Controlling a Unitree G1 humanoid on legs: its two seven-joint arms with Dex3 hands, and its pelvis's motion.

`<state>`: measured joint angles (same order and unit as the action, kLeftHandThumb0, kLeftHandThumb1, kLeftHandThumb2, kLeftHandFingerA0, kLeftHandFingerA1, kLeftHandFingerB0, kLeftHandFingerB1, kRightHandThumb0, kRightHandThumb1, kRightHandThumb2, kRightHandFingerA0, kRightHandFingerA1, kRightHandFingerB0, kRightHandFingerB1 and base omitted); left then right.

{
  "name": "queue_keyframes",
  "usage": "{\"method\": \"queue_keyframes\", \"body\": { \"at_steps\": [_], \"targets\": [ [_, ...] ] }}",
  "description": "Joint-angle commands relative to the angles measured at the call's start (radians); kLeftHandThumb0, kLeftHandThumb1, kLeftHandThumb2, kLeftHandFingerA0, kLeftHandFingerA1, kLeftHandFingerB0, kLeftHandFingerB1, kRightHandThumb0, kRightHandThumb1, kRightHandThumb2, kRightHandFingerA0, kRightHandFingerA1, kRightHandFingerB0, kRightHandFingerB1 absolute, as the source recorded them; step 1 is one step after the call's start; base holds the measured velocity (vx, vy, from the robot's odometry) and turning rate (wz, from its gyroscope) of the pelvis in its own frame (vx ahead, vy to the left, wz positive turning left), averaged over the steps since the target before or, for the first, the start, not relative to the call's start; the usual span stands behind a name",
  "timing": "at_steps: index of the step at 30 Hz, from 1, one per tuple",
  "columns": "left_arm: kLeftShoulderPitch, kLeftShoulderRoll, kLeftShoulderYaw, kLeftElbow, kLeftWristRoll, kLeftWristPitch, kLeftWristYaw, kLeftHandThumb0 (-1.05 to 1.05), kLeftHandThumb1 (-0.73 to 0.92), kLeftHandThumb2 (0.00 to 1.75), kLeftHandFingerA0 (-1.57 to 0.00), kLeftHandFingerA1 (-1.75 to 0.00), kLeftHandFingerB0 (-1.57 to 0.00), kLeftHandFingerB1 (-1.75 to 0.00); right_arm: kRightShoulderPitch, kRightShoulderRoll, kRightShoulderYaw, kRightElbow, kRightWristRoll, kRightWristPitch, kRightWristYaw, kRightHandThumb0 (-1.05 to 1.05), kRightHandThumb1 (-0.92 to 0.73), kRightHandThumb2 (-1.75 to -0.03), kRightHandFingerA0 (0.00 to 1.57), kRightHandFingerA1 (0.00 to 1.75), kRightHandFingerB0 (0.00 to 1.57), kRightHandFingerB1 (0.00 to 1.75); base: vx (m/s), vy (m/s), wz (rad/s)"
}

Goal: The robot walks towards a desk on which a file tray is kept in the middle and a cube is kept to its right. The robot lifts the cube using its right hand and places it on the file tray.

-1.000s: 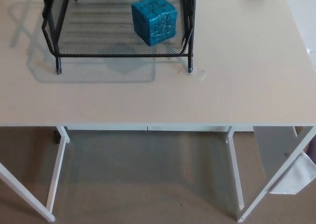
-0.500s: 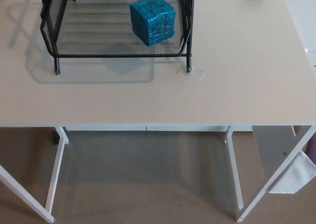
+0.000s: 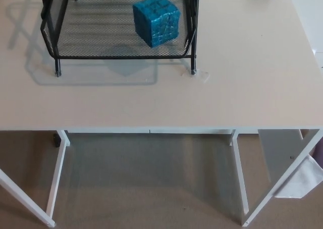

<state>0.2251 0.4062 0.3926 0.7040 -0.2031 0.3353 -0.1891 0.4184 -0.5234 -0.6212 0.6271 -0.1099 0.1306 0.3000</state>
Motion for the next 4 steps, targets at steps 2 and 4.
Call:
{"method": "queue_keyframes", "body": {
  "at_steps": [2,4],
  "targets": [
    [-0.001,0.137,-0.250,0.021,0.105,0.052,-0.362,-0.55,0.84,0.64,-0.27,-0.59,-0.22,-0.45,-0.053,-0.112,0.099,0.222,0.066,-0.082,0.309,-0.60,-0.41,-0.76,0.55,0.55,0.39,0.46,0.00,0.000,0.00],
    [0.019,0.126,-0.241,-0.010,0.100,0.032,-0.301,-0.54,0.85,0.64,-0.29,-0.62,-0.22,-0.47,-0.033,-0.124,0.124,0.185,0.058,-0.087,0.340,-0.60,-0.41,-0.76,0.54,0.56,0.36,0.46,0.00,0.000,0.00]
  ]
}}
